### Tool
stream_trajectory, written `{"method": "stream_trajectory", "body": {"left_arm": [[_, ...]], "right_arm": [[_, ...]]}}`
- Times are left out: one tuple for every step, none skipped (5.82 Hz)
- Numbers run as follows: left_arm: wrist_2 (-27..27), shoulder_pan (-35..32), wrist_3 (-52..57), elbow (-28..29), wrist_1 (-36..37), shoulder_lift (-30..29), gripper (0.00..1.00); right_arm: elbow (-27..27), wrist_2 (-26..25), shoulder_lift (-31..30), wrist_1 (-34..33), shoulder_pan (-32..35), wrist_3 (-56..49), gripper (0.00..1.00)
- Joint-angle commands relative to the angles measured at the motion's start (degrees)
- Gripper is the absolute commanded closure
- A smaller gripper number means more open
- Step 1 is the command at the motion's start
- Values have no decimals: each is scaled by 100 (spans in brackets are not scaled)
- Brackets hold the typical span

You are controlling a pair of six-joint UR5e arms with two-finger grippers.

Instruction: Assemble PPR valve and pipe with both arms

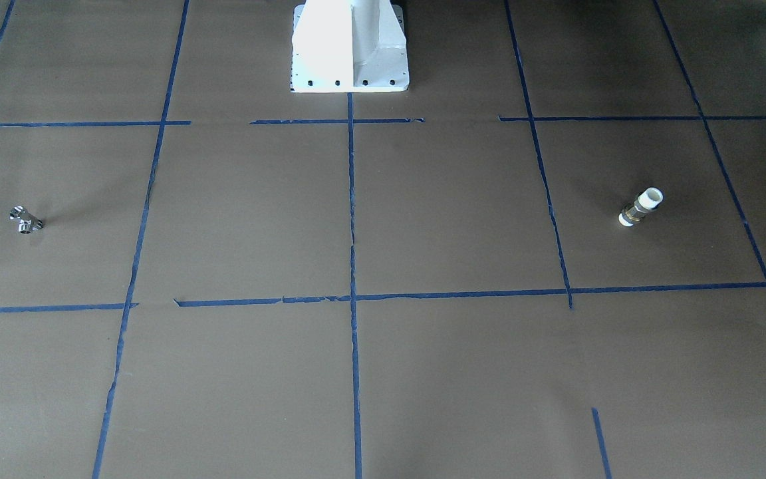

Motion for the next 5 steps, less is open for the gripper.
{"method": "stream_trajectory", "body": {"left_arm": [[-11,802,-1342,4,-751,-222,0],[76,1328,-2667,21,-1469,-241,0],[434,1847,-3942,4,-2016,-285,0],[924,2409,-4434,12,-2309,-337,0],[1486,2693,-4760,47,-2320,-434,0]], "right_arm": [[30,36,-10,3,0,1,0],[21,27,-10,3,0,45,0],[21,18,-1,3,0,45,0],[13,-25,16,-6,0,10,0],[-31,-78,42,-24,0,-16,0]]}}
